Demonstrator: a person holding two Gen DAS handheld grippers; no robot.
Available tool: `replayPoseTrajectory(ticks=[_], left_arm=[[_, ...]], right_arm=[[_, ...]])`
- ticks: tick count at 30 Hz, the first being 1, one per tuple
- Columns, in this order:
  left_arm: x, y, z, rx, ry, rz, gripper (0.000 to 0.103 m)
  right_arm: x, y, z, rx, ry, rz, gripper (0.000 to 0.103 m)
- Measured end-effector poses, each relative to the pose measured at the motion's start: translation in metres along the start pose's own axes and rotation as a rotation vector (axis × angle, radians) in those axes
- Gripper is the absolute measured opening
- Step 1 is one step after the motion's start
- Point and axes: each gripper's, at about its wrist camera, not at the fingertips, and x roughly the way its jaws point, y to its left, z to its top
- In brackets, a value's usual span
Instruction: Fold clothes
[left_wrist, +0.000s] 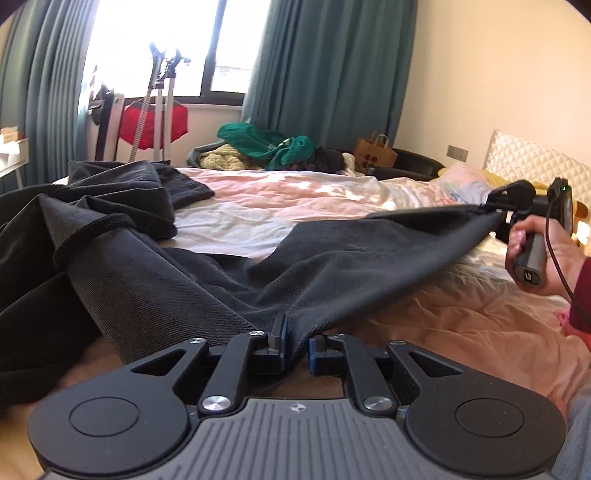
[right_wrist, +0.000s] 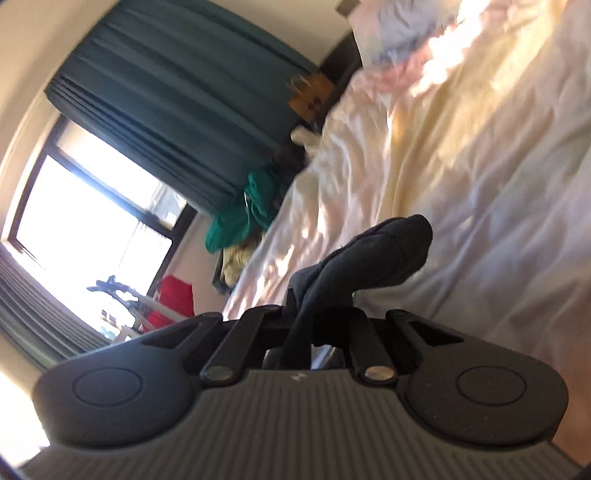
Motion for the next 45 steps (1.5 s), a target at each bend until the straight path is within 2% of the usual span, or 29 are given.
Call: replayPoseTrajectory(ticks=[3, 6, 9, 11, 16, 17, 20, 24, 27, 29, 30, 32, 34, 36, 38, 42, 43, 44, 45], left_arm=[[0.006, -0.009, -0.004, 0.056, 0.014, -0.021, 0.016], [0.012, -0.014, -0.01, 0.09, 0.044, -0.022, 0.017], [0.013, -0.017, -0.014, 0.112, 0.048, -0.014, 0.024], [0.013, -0.017, -0.014, 0.102, 0.064, -0.027, 0.04], [-0.002, -0.014, -0.011, 0.03, 0.088, -0.074, 0.072], [-0.008, -0.013, -0.01, 0.01, 0.095, -0.074, 0.077], [-0.027, -0.002, -0.005, -0.085, 0.131, -0.071, 0.082], [-0.044, 0.034, 0.0, -0.318, 0.188, -0.025, 0.089], [-0.049, 0.075, -0.001, -0.486, 0.257, 0.111, 0.088], [-0.054, 0.107, -0.006, -0.623, 0.273, 0.182, 0.088], [-0.058, 0.123, -0.01, -0.707, 0.27, 0.198, 0.088], [-0.066, 0.16, -0.028, -0.981, 0.241, 0.199, 0.088], [-0.071, 0.188, -0.05, -1.238, 0.162, 0.135, 0.089], [-0.072, 0.204, -0.064, -1.385, 0.096, 0.124, 0.088], [-0.071, 0.211, -0.068, -1.442, 0.039, 0.139, 0.088], [-0.065, 0.219, -0.061, -1.453, -0.051, 0.242, 0.084], [-0.064, 0.221, -0.06, -1.462, -0.067, 0.268, 0.079], [-0.062, 0.223, -0.06, -1.471, -0.082, 0.295, 0.07], [-0.061, 0.225, -0.057, -1.474, -0.063, 0.321, 0.064]], right_arm=[[0.002, -0.025, 0.011, 0.062, -0.015, -0.043, 0.007], [0.013, -0.056, 0.01, 0.109, 0.054, -0.14, 0.007], [0.022, -0.078, 0.006, 0.153, 0.116, -0.204, 0.007], [0.023, -0.08, 0.005, 0.168, 0.125, -0.207, 0.007], [0.022, -0.074, 0.004, 0.129, 0.137, -0.221, 0.008], [0.021, -0.073, 0.004, 0.123, 0.142, -0.225, 0.008], [0.021, -0.069, 0.003, 0.064, 0.15, -0.243, 0.008], [0.021, -0.063, 0.003, -0.004, 0.155, -0.263, 0.008], [0.021, -0.063, 0.004, -0.01, 0.164, -0.277, 0.008], [0.021, -0.061, 0.004, -0.023, 0.168, -0.291, 0.008], [0.021, -0.06, 0.004, -0.02, 0.166, -0.292, 0.008], [0.021, -0.058, 0.005, -0.028, 0.167, -0.298, 0.008], [0.024, -0.056, 0.005, -0.059, 0.174, -0.312, 0.008], [0.025, -0.054, 0.003, -0.08, 0.173, -0.321, 0.008], [0.026, -0.054, 0.003, -0.075, 0.169, -0.327, 0.008], [0.026, -0.054, 0.003, -0.066, 0.159, -0.332, 0.008], [0.026, -0.055, 0.003, -0.062, 0.156, -0.33, 0.008], [0.026, -0.055, 0.003, -0.058, 0.153, -0.328, 0.008], [0.026, -0.056, 0.004, -0.052, 0.149, -0.326, 0.008]])
